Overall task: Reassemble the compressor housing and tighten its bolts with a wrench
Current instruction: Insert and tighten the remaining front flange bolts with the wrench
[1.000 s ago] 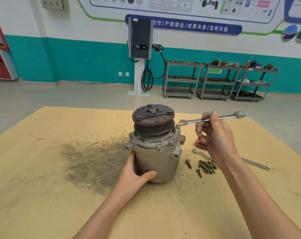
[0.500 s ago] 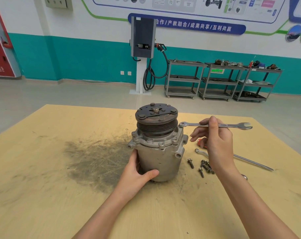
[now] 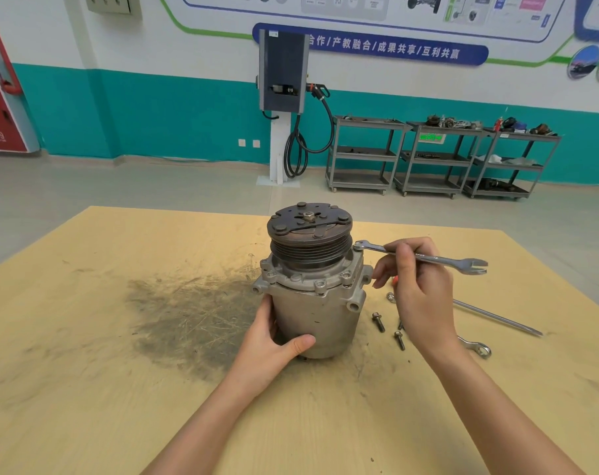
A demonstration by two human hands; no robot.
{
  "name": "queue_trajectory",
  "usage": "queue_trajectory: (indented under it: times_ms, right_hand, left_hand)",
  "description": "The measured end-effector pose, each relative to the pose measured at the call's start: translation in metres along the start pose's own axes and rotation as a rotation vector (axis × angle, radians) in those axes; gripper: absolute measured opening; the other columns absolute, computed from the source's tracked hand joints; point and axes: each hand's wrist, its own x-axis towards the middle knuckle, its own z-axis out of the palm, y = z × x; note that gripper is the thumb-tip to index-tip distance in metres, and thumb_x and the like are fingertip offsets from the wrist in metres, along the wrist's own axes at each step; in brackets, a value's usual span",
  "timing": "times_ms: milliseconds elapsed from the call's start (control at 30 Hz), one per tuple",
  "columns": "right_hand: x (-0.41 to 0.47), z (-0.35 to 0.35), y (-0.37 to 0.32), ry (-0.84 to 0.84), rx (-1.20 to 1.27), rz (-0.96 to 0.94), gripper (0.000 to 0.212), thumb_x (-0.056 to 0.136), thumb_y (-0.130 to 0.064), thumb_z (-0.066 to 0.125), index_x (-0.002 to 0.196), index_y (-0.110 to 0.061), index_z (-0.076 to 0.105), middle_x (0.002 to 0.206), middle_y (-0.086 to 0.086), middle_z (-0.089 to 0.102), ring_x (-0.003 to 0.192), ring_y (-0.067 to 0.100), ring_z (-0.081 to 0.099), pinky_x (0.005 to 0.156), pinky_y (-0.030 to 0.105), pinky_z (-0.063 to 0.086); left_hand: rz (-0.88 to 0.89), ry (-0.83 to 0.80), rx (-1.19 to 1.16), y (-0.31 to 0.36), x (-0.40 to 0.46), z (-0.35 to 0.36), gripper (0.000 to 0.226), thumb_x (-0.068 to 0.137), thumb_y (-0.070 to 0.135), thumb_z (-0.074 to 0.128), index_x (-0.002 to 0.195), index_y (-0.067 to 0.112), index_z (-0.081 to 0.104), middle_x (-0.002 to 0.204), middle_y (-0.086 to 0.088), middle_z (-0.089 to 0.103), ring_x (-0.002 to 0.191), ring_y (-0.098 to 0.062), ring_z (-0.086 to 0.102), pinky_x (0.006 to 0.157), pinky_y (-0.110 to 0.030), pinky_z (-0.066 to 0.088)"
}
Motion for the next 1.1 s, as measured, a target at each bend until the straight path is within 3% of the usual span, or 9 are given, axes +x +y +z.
queue_trajectory:
  times_ms: [100, 267, 433, 567, 733, 833, 933, 1033, 1100]
  right_hand:
    - [0.003, 0.000, 0.000, 0.018, 0.082, 0.058, 0.023, 0.104, -0.023, 0.037, 0.089, -0.018, 0.052, 0.064, 0.006, 0.066, 0.054, 0.018, 0.061, 0.049, 0.014, 0.040]
    - [0.018, -0.003, 0.005, 0.047, 0.243, 0.282, 0.035, 0.107, -0.029, 0.029, 0.087, -0.013, 0.053, 0.060, 0.005, 0.065, 0.050, 0.016, 0.059, 0.039, 0.019, 0.035]
    - [0.033, -0.005, 0.009, 0.048, 0.322, 0.478, 0.038, 0.106, -0.033, 0.031, 0.085, -0.012, 0.056, 0.059, 0.004, 0.065, 0.049, 0.014, 0.058, 0.039, 0.019, 0.035]
    - [0.021, -0.003, 0.007, 0.076, 0.250, 0.311, 0.034, 0.106, -0.029, 0.031, 0.087, -0.012, 0.053, 0.059, 0.004, 0.064, 0.050, 0.015, 0.057, 0.040, 0.020, 0.035]
    - [0.002, 0.005, 0.002, 0.066, 0.126, 0.062, 0.023, 0.102, -0.028, 0.037, 0.087, -0.017, 0.051, 0.061, 0.008, 0.063, 0.052, 0.017, 0.058, 0.047, 0.014, 0.040]
    - [0.000, 0.008, 0.001, 0.067, 0.100, 0.037, 0.021, 0.100, -0.029, 0.038, 0.086, -0.019, 0.051, 0.061, 0.008, 0.063, 0.052, 0.017, 0.058, 0.048, 0.013, 0.039]
    - [0.000, 0.007, 0.002, 0.063, 0.087, 0.028, 0.020, 0.099, -0.029, 0.039, 0.086, -0.020, 0.052, 0.061, 0.008, 0.063, 0.053, 0.017, 0.059, 0.048, 0.013, 0.039]
    - [0.002, 0.005, 0.001, 0.054, 0.118, 0.048, 0.023, 0.101, -0.027, 0.037, 0.087, -0.017, 0.052, 0.063, 0.008, 0.064, 0.053, 0.016, 0.059, 0.047, 0.014, 0.040]
    - [0.004, 0.004, 0.001, 0.062, 0.164, 0.104, 0.026, 0.104, -0.026, 0.035, 0.087, -0.015, 0.052, 0.062, 0.005, 0.065, 0.052, 0.015, 0.060, 0.044, 0.017, 0.039]
  left_hand:
    - [-0.004, -0.009, -0.004, 0.001, -0.001, 0.000, 0.118, 0.050, 0.065, 0.090, 0.148, 0.033, 0.031, 0.148, 0.020, 0.046, 0.138, 0.002, 0.044, 0.120, -0.036, 0.035]
    - [0.002, -0.010, -0.007, 0.003, 0.000, 0.000, 0.125, 0.048, 0.069, 0.090, 0.151, 0.031, 0.030, 0.149, 0.020, 0.045, 0.138, 0.002, 0.044, 0.120, -0.035, 0.035]
    - [-0.002, -0.009, 0.001, 0.001, 0.000, 0.000, 0.121, 0.048, 0.069, 0.089, 0.148, 0.032, 0.032, 0.149, 0.019, 0.046, 0.138, 0.002, 0.044, 0.120, -0.036, 0.035]
    - [-0.006, -0.011, 0.002, 0.002, 0.000, 0.000, 0.123, 0.048, 0.068, 0.090, 0.150, 0.031, 0.030, 0.148, 0.020, 0.046, 0.138, 0.003, 0.044, 0.120, -0.034, 0.036]
    - [-0.004, -0.007, 0.011, 0.002, 0.000, 0.000, 0.112, 0.056, 0.051, 0.087, 0.150, 0.028, 0.030, 0.148, 0.019, 0.045, 0.139, 0.003, 0.043, 0.119, -0.030, 0.035]
    - [-0.003, -0.007, -0.002, 0.001, 0.000, 0.001, 0.114, 0.056, 0.049, 0.086, 0.152, 0.025, 0.030, 0.149, 0.017, 0.045, 0.138, 0.004, 0.043, 0.117, -0.025, 0.035]
    - [-0.005, -0.011, -0.008, 0.000, 0.001, 0.001, 0.103, 0.057, 0.046, 0.086, 0.144, 0.033, 0.032, 0.145, 0.023, 0.045, 0.133, 0.011, 0.045, 0.111, -0.015, 0.037]
    - [-0.004, -0.008, -0.016, -0.001, 0.002, 0.001, 0.102, 0.060, 0.039, 0.087, 0.144, 0.034, 0.030, 0.145, 0.023, 0.044, 0.134, 0.011, 0.044, 0.113, -0.017, 0.036]
    - [0.005, -0.009, -0.024, 0.000, 0.002, 0.001, 0.109, 0.057, 0.046, 0.087, 0.148, 0.031, 0.029, 0.146, 0.022, 0.044, 0.136, 0.008, 0.044, 0.114, -0.020, 0.036]
